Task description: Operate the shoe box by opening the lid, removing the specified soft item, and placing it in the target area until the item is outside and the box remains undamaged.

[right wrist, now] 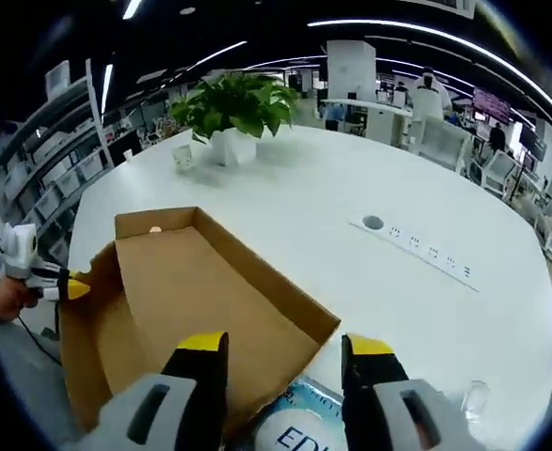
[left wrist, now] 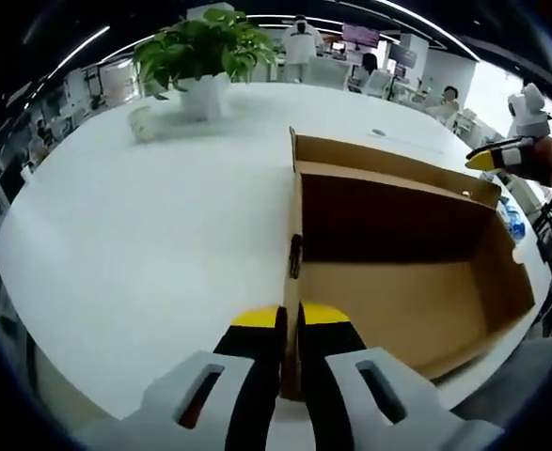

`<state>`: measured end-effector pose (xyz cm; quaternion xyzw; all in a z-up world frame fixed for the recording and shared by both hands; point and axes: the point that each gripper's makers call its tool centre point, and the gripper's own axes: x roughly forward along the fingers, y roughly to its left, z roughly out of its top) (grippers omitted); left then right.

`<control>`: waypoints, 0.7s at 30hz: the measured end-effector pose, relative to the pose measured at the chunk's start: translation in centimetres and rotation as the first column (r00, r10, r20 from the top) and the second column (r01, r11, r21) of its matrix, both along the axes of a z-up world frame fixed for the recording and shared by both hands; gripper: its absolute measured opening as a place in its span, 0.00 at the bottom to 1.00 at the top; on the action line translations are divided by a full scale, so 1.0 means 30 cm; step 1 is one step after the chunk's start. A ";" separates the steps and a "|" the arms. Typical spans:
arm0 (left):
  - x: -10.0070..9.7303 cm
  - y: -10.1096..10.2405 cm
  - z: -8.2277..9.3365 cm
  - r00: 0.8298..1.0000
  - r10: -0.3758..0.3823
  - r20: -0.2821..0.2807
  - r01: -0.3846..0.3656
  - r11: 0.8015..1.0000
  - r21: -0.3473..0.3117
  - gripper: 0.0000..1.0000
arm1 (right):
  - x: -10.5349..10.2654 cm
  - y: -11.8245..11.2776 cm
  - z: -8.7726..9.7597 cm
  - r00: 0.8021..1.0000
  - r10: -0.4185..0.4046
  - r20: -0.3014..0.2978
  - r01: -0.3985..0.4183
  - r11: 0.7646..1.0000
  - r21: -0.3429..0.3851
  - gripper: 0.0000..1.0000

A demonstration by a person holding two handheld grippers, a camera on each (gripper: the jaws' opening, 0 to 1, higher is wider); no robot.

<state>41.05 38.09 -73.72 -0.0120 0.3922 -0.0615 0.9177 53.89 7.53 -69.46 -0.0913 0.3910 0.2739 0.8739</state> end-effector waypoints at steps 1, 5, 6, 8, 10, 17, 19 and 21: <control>0.000 0.000 0.000 1.000 0.000 0.000 0.000 1.000 0.001 0.05 | 0.008 0.003 -0.009 1.000 -0.004 -0.005 0.004 1.000 0.004 0.45; -0.001 0.000 -0.002 1.000 -0.002 0.000 0.002 1.000 0.011 0.05 | 0.034 0.000 -0.047 0.998 -0.056 -0.041 0.057 0.998 0.032 0.44; -0.001 0.000 -0.002 1.000 -0.004 -0.002 0.004 1.000 0.013 0.05 | 0.034 0.004 -0.056 0.997 -0.059 -0.055 0.061 0.997 0.045 0.44; -0.003 -0.001 -0.009 1.000 -0.009 -0.012 0.009 1.000 0.017 0.05 | 0.040 -0.001 -0.073 0.997 -0.059 -0.059 0.061 0.998 0.030 0.44; -0.007 -0.001 -0.014 1.000 -0.007 -0.013 0.007 1.000 0.015 0.05 | 0.049 -0.008 -0.086 0.996 -0.062 -0.061 0.063 0.998 0.015 0.44; -0.008 -0.002 -0.012 1.000 -0.002 -0.014 0.002 1.000 0.015 0.05 | 0.071 -0.040 -0.138 0.988 -0.109 -0.112 0.111 0.994 0.009 0.40; -0.007 -0.003 -0.013 1.000 -0.010 -0.013 0.010 1.000 0.024 0.05 | 0.076 -0.041 -0.148 0.985 -0.121 -0.126 0.124 0.992 0.016 0.40; -0.007 -0.003 -0.013 1.000 -0.015 -0.016 0.015 1.000 0.026 0.05 | 0.079 -0.033 -0.157 0.982 -0.122 -0.144 0.127 0.992 0.027 0.32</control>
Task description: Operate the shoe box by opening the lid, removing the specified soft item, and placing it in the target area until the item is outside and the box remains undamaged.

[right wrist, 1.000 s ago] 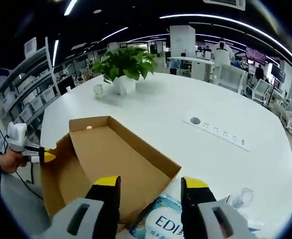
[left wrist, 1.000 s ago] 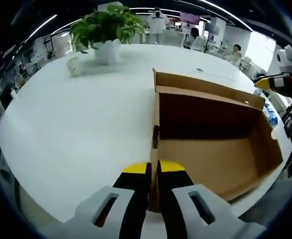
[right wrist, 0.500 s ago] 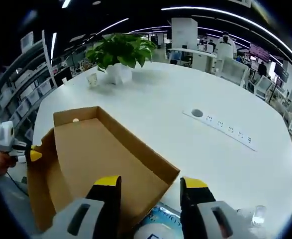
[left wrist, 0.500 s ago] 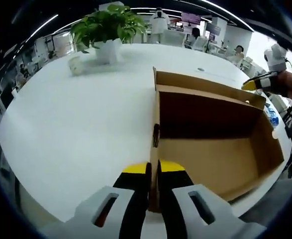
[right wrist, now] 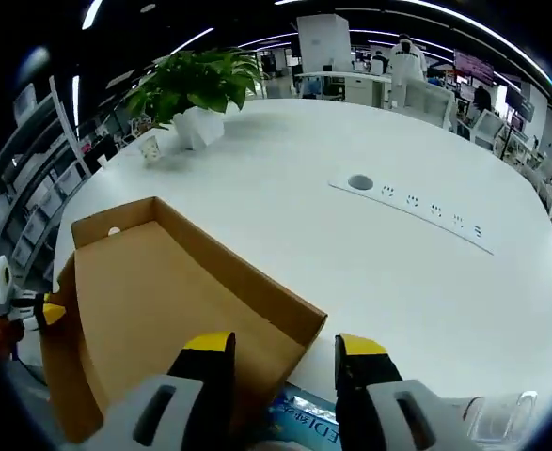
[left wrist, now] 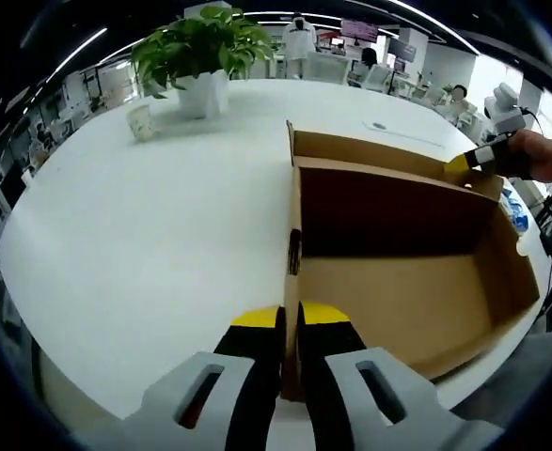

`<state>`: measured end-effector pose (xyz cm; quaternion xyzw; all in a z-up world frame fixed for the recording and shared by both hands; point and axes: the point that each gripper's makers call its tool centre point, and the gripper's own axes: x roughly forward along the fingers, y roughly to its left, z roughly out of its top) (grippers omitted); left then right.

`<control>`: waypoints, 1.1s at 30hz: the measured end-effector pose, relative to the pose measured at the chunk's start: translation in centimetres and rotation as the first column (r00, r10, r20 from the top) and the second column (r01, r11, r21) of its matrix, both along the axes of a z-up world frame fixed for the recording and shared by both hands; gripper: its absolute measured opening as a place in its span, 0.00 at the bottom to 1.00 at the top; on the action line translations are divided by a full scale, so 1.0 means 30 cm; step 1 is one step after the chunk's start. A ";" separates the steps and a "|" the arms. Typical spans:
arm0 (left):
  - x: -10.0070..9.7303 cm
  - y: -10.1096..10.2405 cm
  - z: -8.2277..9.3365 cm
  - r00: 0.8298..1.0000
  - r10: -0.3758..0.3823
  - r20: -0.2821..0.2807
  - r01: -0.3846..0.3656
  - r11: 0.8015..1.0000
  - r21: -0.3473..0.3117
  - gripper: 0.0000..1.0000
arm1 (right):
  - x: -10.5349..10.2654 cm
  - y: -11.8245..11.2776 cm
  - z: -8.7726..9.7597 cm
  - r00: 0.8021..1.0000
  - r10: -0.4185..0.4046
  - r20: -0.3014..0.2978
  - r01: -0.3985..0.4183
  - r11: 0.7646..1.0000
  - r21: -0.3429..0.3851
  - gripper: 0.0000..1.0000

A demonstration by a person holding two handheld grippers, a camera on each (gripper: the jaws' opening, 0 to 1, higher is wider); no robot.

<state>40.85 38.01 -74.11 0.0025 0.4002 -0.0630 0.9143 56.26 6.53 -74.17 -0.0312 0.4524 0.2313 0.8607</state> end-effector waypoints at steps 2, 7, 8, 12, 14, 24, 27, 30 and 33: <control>0.000 0.000 0.000 1.000 -0.002 -0.005 0.002 1.000 -0.003 0.05 | 0.008 0.000 -0.014 1.000 -0.018 -0.018 0.018 1.000 -0.005 0.26; -0.001 0.000 0.000 1.000 -0.013 -0.003 0.013 1.000 0.006 0.04 | 0.007 -0.014 -0.058 0.996 -0.054 -0.077 0.049 0.997 -0.058 0.18; -0.001 0.000 0.000 1.000 -0.013 -0.002 0.013 1.000 0.006 0.04 | 0.008 -0.017 -0.062 0.995 -0.058 -0.081 0.052 0.996 -0.069 0.17; -0.001 0.000 0.000 1.000 -0.010 0.000 0.010 1.000 0.005 0.04 | 0.009 -0.035 -0.056 0.993 -0.089 -0.076 0.082 0.993 -0.085 0.08; -0.002 0.001 -0.001 1.000 -0.013 -0.001 0.013 1.000 0.009 0.04 | 0.015 -0.047 -0.046 0.992 -0.100 -0.072 0.094 0.992 -0.083 0.05; -0.001 0.000 -0.011 1.000 -0.008 -0.016 0.008 1.000 -0.005 0.04 | 0.019 -0.046 0.002 0.992 -0.112 -0.051 0.108 0.992 -0.067 0.04; -0.003 0.000 -0.013 1.000 -0.006 -0.019 0.006 1.000 -0.008 0.04 | 0.024 -0.051 0.018 0.993 -0.114 -0.042 0.111 0.992 -0.066 0.03; -0.007 0.000 -0.012 1.000 0.005 -0.017 -0.006 1.000 -0.014 0.04 | 0.027 -0.053 0.036 0.990 -0.133 -0.039 0.131 0.990 -0.052 0.03; -0.007 0.000 -0.011 1.000 0.007 -0.018 -0.007 1.000 -0.015 0.04 | 0.028 -0.053 0.056 0.991 -0.130 -0.028 0.128 0.990 -0.052 0.02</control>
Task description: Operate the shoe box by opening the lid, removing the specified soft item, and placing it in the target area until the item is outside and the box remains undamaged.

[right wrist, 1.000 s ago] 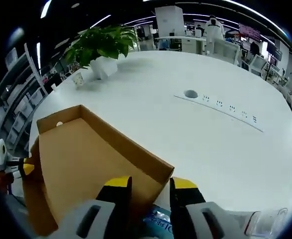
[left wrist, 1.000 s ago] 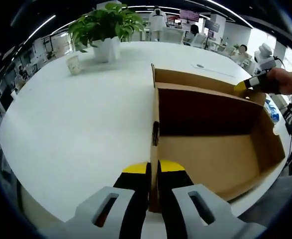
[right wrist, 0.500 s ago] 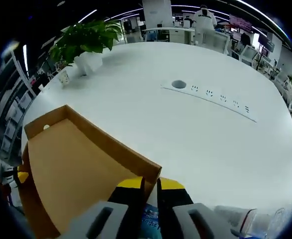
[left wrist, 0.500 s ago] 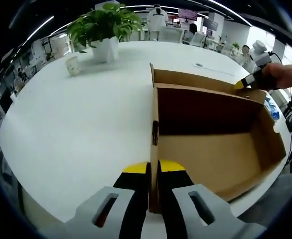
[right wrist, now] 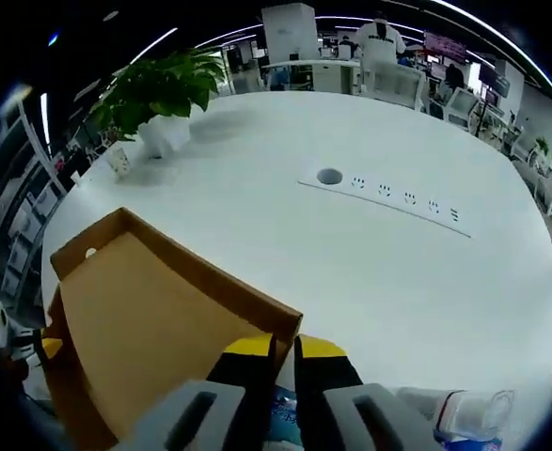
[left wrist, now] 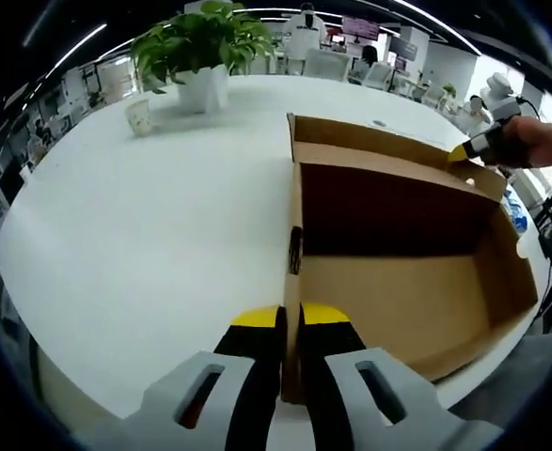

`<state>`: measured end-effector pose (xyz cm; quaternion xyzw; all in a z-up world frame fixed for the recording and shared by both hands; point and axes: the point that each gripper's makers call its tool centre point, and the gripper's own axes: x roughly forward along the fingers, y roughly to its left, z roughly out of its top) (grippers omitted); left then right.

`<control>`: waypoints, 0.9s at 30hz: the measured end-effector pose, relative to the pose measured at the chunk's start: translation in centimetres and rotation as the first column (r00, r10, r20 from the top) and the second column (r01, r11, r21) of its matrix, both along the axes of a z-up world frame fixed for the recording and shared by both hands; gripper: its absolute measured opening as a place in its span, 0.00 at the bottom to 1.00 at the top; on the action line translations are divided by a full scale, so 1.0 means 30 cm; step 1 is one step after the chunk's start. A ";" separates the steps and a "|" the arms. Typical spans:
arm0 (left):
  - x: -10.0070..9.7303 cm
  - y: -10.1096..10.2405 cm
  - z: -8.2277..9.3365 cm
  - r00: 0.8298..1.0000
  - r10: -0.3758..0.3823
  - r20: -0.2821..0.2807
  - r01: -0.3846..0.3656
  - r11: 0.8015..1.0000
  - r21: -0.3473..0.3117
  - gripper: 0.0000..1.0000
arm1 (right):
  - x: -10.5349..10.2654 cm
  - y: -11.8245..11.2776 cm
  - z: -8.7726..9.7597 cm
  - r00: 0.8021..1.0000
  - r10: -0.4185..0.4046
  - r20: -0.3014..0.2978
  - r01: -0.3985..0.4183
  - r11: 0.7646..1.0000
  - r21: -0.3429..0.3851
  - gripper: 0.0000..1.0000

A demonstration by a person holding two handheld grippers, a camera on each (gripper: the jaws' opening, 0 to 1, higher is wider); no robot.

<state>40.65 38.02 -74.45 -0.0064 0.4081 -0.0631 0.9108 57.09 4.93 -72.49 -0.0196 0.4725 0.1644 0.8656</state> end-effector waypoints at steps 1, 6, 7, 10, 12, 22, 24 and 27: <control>-0.001 0.000 0.000 1.000 0.000 -0.002 0.000 1.000 -0.002 0.04 | 0.002 -0.001 0.011 1.000 0.000 0.006 0.000 1.000 0.001 0.02; -0.002 -0.001 0.001 1.000 0.003 -0.005 -0.003 1.000 -0.004 0.04 | 0.012 -0.003 0.066 0.999 0.002 0.040 -0.002 1.000 0.004 0.01; -0.002 -0.002 0.001 1.000 0.004 -0.006 -0.004 1.000 -0.004 0.04 | 0.015 -0.003 0.078 0.999 0.000 0.048 -0.001 1.000 0.008 0.00; -0.001 -0.003 0.001 1.000 0.006 -0.008 -0.006 1.000 -0.004 0.04 | 0.026 0.002 0.124 0.997 0.008 0.078 -0.008 1.000 0.010 0.00; -0.001 -0.004 0.001 1.000 0.009 -0.009 -0.009 1.000 -0.007 0.04 | 0.032 0.006 0.155 0.995 0.013 0.099 -0.014 1.000 0.012 0.00; 0.000 -0.006 0.002 1.000 0.020 -0.009 -0.020 1.000 -0.014 0.04 | 0.036 0.021 0.264 0.984 0.033 0.175 -0.036 0.999 0.011 0.00; 0.001 -0.005 0.002 1.000 0.021 -0.009 -0.022 1.000 -0.016 0.04 | 0.032 0.022 0.276 0.983 0.034 0.182 -0.037 0.999 0.015 0.00; 0.001 -0.005 0.002 1.000 0.028 -0.008 -0.028 0.999 -0.019 0.04 | 0.025 0.022 0.290 0.982 0.034 0.188 -0.038 0.999 0.017 0.00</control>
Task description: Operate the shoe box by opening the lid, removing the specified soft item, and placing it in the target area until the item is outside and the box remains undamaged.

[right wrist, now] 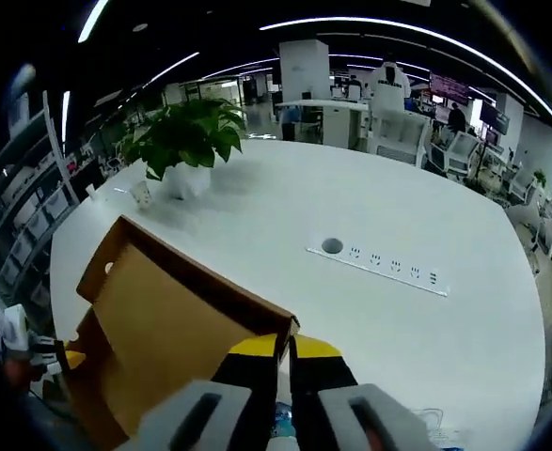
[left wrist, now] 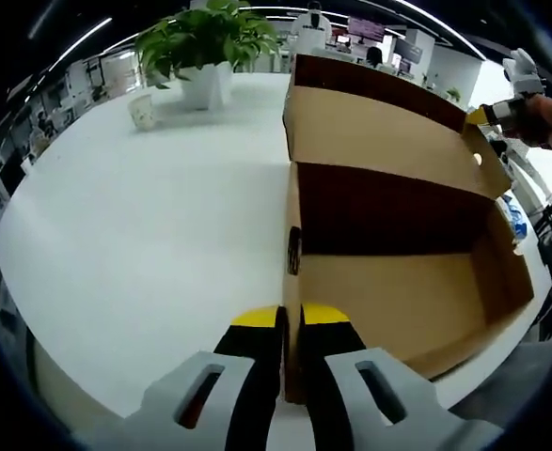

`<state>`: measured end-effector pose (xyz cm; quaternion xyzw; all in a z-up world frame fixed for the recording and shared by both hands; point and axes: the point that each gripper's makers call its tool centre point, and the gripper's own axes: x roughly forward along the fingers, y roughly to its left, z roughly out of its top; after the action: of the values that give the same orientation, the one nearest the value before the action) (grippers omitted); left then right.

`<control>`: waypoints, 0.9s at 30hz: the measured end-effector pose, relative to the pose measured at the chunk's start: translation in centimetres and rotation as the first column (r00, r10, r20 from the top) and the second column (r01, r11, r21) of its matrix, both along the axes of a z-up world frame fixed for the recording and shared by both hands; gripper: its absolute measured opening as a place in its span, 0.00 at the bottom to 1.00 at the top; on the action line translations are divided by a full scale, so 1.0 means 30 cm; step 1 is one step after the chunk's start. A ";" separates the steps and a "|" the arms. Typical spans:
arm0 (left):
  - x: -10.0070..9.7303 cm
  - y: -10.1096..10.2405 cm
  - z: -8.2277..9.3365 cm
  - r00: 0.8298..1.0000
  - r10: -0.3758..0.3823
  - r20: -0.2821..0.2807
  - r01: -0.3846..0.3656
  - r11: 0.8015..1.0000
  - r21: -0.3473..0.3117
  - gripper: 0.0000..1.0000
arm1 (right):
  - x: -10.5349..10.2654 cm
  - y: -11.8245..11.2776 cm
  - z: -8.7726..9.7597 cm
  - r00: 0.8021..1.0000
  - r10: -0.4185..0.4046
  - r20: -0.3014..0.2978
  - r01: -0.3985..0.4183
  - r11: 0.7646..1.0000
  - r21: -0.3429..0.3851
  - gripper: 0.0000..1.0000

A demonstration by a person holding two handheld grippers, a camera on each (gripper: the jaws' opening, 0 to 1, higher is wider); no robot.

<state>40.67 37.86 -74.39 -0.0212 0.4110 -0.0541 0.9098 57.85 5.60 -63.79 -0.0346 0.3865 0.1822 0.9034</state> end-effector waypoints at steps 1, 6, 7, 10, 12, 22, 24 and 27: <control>0.000 0.000 0.000 1.000 0.001 0.002 -0.001 1.000 0.000 0.05 | -0.002 0.001 0.007 1.000 0.002 0.005 -0.002 1.000 -0.002 0.00; -0.001 0.000 0.001 1.000 0.012 0.004 -0.012 1.000 -0.006 0.05 | -0.018 0.007 0.043 0.999 0.014 0.033 -0.013 1.000 -0.015 0.00; -0.001 0.001 0.001 1.000 0.015 0.003 -0.015 1.000 -0.008 0.05 | -0.022 0.007 0.050 0.999 0.014 0.036 -0.014 1.000 -0.015 0.00; 0.000 0.001 0.000 1.000 0.017 0.002 -0.017 1.000 -0.009 0.05 | -0.033 0.011 0.076 0.999 0.014 0.052 -0.014 1.000 -0.008 0.00; -0.001 0.000 0.000 1.000 0.019 0.004 -0.019 1.000 -0.010 0.05 | -0.038 0.011 0.086 0.998 0.020 0.058 -0.019 1.000 -0.010 0.00; -0.001 -0.005 0.000 1.000 0.021 0.004 -0.021 1.000 -0.017 0.05 | -0.078 0.014 0.133 0.996 0.023 0.084 -0.022 1.000 -0.006 0.00; -0.001 -0.005 0.000 1.000 0.021 0.004 -0.021 1.000 -0.019 0.05 | -0.089 0.015 0.145 0.995 0.022 0.094 -0.022 1.000 -0.004 0.00; -0.001 -0.005 0.000 1.000 0.023 0.005 -0.023 1.000 -0.016 0.05 | -0.110 0.019 0.161 0.994 0.025 0.107 -0.024 1.000 -0.007 0.00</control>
<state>40.65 37.72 -74.38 -0.0332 0.4079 -0.0471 0.9112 54.56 6.16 -58.95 -0.0516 0.3375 0.1900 0.9205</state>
